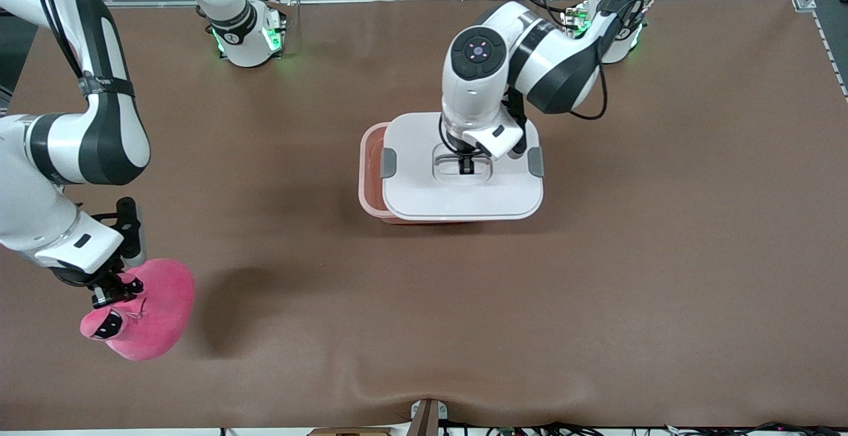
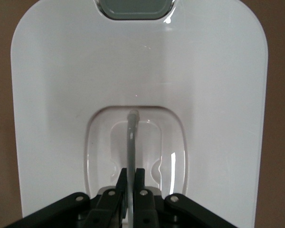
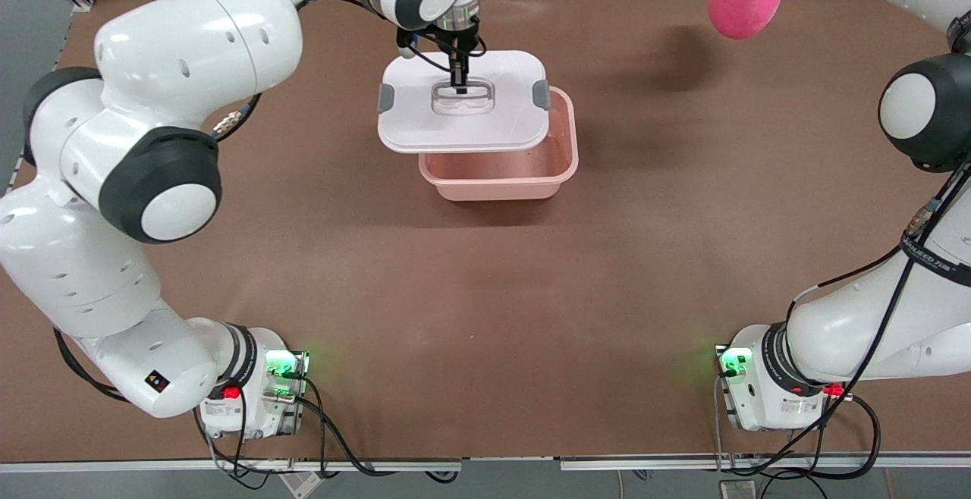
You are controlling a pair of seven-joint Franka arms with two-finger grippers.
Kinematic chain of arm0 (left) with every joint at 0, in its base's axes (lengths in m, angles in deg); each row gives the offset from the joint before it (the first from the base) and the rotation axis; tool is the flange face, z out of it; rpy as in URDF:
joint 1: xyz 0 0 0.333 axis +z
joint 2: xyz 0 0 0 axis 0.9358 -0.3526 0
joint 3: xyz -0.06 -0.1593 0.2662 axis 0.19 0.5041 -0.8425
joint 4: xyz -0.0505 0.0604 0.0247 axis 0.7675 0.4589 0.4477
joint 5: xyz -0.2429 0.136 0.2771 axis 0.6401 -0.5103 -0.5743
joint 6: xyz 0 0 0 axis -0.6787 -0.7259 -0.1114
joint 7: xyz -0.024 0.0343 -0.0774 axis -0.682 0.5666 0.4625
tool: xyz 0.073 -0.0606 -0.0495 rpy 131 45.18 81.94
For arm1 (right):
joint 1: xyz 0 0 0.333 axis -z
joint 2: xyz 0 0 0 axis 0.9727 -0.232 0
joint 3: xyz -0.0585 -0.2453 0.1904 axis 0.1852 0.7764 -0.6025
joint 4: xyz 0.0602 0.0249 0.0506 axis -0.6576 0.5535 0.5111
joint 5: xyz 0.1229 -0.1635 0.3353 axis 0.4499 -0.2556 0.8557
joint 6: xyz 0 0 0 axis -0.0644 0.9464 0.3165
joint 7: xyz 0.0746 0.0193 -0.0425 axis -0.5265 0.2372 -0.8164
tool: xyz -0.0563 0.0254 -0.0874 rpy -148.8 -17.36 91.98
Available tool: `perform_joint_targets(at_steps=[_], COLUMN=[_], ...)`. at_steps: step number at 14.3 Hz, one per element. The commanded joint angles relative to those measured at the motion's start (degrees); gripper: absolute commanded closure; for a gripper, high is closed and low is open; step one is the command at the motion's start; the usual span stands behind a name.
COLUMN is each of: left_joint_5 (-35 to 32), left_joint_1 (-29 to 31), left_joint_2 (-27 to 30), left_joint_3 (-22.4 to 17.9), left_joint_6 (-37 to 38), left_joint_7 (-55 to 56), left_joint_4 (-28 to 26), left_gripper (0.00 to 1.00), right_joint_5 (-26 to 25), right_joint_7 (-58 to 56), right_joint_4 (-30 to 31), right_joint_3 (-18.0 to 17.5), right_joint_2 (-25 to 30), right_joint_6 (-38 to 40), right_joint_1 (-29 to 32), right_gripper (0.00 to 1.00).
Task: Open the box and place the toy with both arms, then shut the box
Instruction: 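Lift the lid with the left gripper while the right gripper lifts the plush, then carry the pink plush over the pink tub and release it inside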
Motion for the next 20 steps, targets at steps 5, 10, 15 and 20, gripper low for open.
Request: perform_joint_targets(at_steps=[5,10,15,20], left_joint_5=[-1.55,-1.55,-1.55,-1.55], left_joint_1=[6.09,13.3,17.78,24.02], left_joint_2=[8.48,12.61,13.06,15.16], left_joint_3=[0.12,0.3,0.3,0.3], left_joint_6=[-0.25,-1.12,-2.71,-3.32], left_joint_7=[-4.11,-12.09,-14.12,-24.3], left_joint_4=[-8.6,-12.64,-14.84,-17.65], left_gripper=[1.0,1.0,1.0,1.0], right_joint_5=[-1.03,-1.47,-0.94,-3.65], right_joint_7=[-2.22,-3.09,-3.98,6.1], right_joint_4=[-4.43,-4.88,-6.63,-7.69], right_joint_3=[-0.18,-0.36,-0.36,0.08], right_joint_2=[-2.53,-2.36,-1.92,0.09], right_joint_6=[1.05,5.78,13.6,21.95], right_joint_1=[-2.52,-5.07,-14.11,-27.11], right_gripper=[1.0,1.0,1.0,1.0])
